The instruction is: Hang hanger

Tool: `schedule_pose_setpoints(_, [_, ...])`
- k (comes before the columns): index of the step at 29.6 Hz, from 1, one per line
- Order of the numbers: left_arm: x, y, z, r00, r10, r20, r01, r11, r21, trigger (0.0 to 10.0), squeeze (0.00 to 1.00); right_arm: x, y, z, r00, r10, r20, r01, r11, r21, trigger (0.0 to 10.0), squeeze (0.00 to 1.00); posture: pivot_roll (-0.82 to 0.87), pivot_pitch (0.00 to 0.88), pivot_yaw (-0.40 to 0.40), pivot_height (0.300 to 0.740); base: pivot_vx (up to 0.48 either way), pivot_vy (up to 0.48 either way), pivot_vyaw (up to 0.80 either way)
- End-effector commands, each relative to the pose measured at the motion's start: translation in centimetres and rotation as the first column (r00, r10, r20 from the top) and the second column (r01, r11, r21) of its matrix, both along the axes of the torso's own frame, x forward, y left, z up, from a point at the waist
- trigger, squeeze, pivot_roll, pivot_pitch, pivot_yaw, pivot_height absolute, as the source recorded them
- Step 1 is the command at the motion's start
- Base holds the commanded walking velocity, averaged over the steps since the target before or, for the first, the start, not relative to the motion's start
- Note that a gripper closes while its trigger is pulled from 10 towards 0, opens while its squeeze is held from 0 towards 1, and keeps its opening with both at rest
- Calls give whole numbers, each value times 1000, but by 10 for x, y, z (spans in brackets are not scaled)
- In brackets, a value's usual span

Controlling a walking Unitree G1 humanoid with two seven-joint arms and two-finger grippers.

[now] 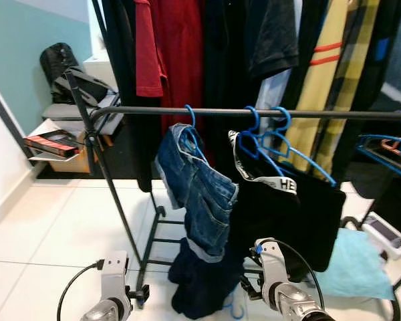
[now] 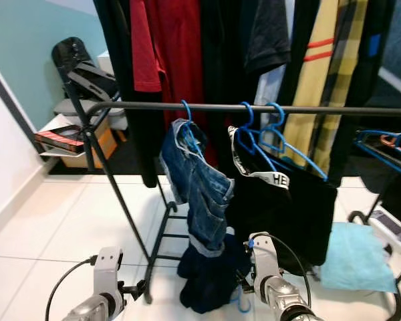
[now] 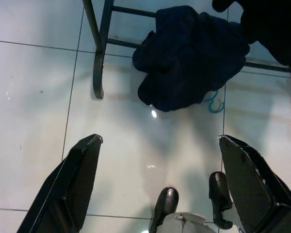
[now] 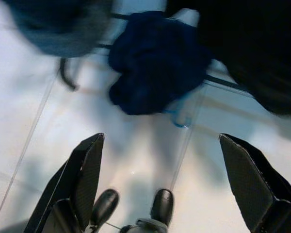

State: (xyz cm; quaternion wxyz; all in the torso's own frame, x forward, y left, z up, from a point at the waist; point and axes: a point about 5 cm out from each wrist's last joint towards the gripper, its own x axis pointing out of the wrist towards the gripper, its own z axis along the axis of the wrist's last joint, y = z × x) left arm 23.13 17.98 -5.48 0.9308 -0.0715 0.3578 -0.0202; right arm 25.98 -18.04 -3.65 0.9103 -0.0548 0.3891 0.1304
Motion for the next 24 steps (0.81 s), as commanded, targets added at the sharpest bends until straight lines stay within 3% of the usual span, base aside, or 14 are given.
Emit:
schedule_pose_setpoints(1, [-6, 3, -4, 1000, 0, -20, 0, 1000, 7, 10000, 0, 3, -17, 9, 992, 129, 5, -129, 992, 13, 10000, 0, -117, 0, 55, 740, 0, 0, 0])
schedule_pose_setpoints(2, [-6, 3, -4, 1000, 0, -20, 0, 1000, 7, 10000, 0, 3, -17, 9, 992, 129, 5, -129, 992, 13, 10000, 0, -117, 0, 55, 740, 0, 0, 0])
schedule_pose_setpoints(5, [-8, 3, -5, 1000, -11, -18, 11, 1000, 10, 10000, 0, -2, -54, 30, 953, 303, 0, -299, 939, 168, 10000, 0, -118, 0, 48, 740, 0, 0, 0])
schedule_pose_setpoints(6, [-8, 3, -5, 1000, -11, -18, 11, 1000, 10, 10000, 0, -2, -54, 30, 953, 303, 0, -299, 939, 168, 10000, 0, -118, 0, 48, 740, 0, 0, 0])
schedule_pose_setpoints(9, [-11, 2, -6, 999, 31, -6, -31, 999, -34, 10000, 0, -13, -74, 48, 900, 436, 0, -419, 864, 280, 10000, 0, -117, 0, 52, 740, 0, 0, 0])
schedule_pose_setpoints(11, [-11, 2, -6, 999, 40, -3, -40, 998, -47, 10000, 0, -13, -77, 56, 892, 451, 23, -436, 847, 304, 10000, 0, -118, 0, 53, 740, 0, 0, 0])
schedule_pose_setpoints(13, [-11, 2, -6, 999, 40, -3, -40, 998, -47, 10000, 0, -13, -77, 56, 892, 451, 23, -436, 847, 304, 10000, 0, -118, 0, 53, 740, 0, 0, 0])
schedule_pose_setpoints(15, [-11, 3, -6, 999, 39, -3, -39, 998, -57, 10000, 0, -15, -76, 83, 867, 474, 156, -497, 789, 363, 10000, 0, -113, 0, 61, 740, 0, 0, 0])
schedule_pose_setpoints(16, [-11, 3, -6, 999, 39, -3, -39, 998, -57, 10000, 0, -15, -76, 83, 867, 474, 156, -497, 789, 363, 10000, 0, -113, 0, 61, 740, 0, 0, 0])
schedule_pose_setpoints(18, [-12, 3, -6, 999, 48, 4, -48, 995, -85, 10000, 0, -19, -65, 116, 804, 509, 308, -595, 686, 420, 10000, 0, -114, 0, 63, 740, 0, 0, 0])
schedule_pose_setpoints(19, [-12, 3, -6, 999, 48, 4, -48, 995, -85, 10000, 0, -19, -65, 116, 804, 509, 308, -595, 686, 420, 10000, 0, -114, 0, 63, 740, 0, 0, 0])
schedule_pose_setpoints(21, [-12, 3, -5, 998, 54, 16, -51, 991, -123, 10000, 0, -21, -53, 143, 728, 538, 425, -685, 588, 430, 10000, 0, -119, 0, 65, 740, 0, 0, 0])
schedule_pose_setpoints(22, [-12, 3, -5, 998, 54, 16, -51, 991, -123, 10000, 0, -21, -53, 143, 728, 538, 425, -685, 588, 430, 10000, 0, -119, 0, 65, 740, 0, 0, 0])
schedule_pose_setpoints(24, [-12, 2, -5, 998, 48, 27, -44, 988, -151, 10000, 0, -21, -43, 167, 672, 526, 522, -740, 513, 435, 10000, 0, -124, 0, 67, 740, 0, 0, 0])
